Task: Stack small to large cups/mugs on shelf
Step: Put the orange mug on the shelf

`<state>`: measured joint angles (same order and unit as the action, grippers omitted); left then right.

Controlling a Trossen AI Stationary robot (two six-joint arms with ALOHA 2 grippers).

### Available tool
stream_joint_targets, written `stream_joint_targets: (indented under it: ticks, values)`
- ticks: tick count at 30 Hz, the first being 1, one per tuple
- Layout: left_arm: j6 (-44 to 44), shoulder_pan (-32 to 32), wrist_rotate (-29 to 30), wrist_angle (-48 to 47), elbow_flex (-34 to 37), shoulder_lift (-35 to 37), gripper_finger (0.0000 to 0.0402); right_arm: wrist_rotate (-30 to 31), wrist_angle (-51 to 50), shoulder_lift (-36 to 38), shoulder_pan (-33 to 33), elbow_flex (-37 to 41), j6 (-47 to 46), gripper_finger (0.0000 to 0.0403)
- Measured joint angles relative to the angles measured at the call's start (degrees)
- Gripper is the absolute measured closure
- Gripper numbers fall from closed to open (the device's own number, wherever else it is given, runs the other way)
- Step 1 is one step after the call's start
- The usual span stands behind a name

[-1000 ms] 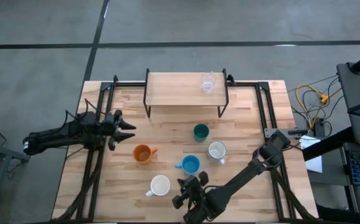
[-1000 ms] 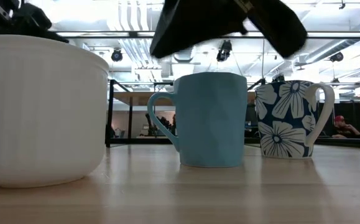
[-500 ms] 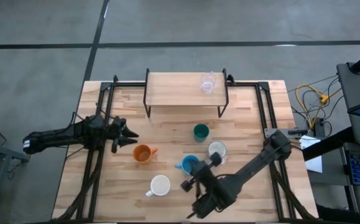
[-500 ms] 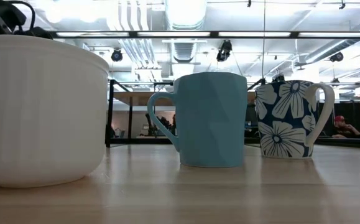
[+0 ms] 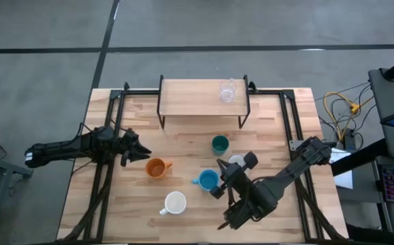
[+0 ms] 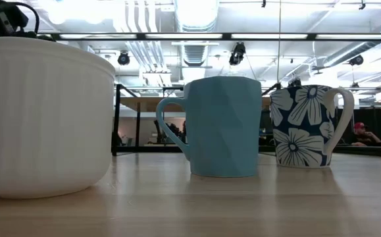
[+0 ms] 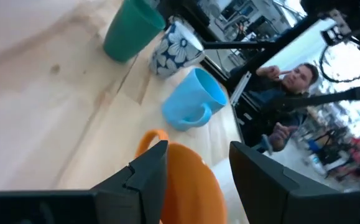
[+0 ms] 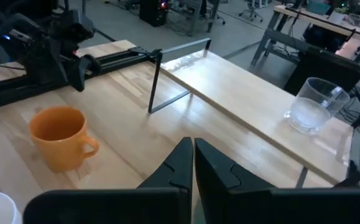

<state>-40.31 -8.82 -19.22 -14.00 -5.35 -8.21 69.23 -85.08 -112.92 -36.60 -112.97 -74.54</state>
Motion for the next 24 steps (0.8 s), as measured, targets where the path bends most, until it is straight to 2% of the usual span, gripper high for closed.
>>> stream_joint_targets:
  ticks: [10,15,18,24]
  values:
    - [-19.3,0.0,-0.3,-6.0,-1.1,-3.1,0.0244,-0.2,0.0,1.2,0.0,0.0,3.7,0.0394]
    - [-26.3,0.1,-0.6,-6.2,-1.2,-5.0,0.0244,-0.7,-1.6,1.6,0.0,0.0,10.0,0.0394]
    - [-31.0,0.1,-0.6,-6.4,-1.2,-6.0,0.0244,-0.8,-5.2,2.7,0.0,0.1,10.5,0.0394]
    - [-39.2,0.1,-0.4,-6.5,-1.4,-7.6,0.0244,-1.2,-4.9,7.1,0.0,1.0,19.9,0.0394]
